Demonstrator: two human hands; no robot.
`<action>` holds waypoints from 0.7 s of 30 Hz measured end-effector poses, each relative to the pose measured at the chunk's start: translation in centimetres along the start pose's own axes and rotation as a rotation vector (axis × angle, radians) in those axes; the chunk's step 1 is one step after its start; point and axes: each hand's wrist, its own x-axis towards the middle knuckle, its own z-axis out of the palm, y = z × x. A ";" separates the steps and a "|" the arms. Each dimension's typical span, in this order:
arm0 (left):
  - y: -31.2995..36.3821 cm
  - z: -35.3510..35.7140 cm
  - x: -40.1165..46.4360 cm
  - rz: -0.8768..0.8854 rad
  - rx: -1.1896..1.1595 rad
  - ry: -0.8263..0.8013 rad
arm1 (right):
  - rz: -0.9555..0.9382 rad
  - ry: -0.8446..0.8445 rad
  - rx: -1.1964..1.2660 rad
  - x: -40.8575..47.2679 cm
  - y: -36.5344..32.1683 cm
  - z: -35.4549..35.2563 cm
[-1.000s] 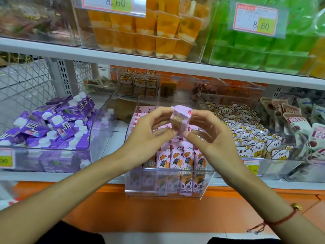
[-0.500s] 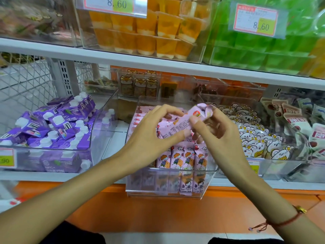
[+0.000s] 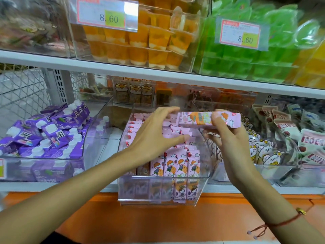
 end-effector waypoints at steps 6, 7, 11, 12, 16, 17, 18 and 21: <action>-1.9 1.7 2.9 -0.071 0.579 -0.384 | -0.082 0.131 -0.084 1.2 0.5 -1.4; -2.1 1.9 3.0 -0.059 0.624 -0.444 | -0.105 0.120 -0.119 1.4 0.6 -1.4; -2.5 1.8 2.7 0.018 0.648 -0.422 | -0.167 0.026 -0.310 2.7 1.1 -1.1; -2.4 1.6 2.5 0.038 0.632 -0.393 | -0.173 -0.018 -0.368 3.0 1.2 -0.8; -2.2 0.8 0.7 0.047 0.597 -0.385 | -0.230 -0.221 -0.636 3.5 1.4 0.5; -2.2 0.8 0.3 0.035 0.595 -0.385 | -0.241 -0.264 -0.700 3.7 1.2 0.8; -2.3 0.8 -0.1 0.029 0.592 -0.379 | -0.259 -0.303 -0.760 3.9 1.0 0.9; -2.1 0.6 -0.7 0.049 0.561 -0.366 | -0.341 -0.398 -0.917 4.5 0.4 1.2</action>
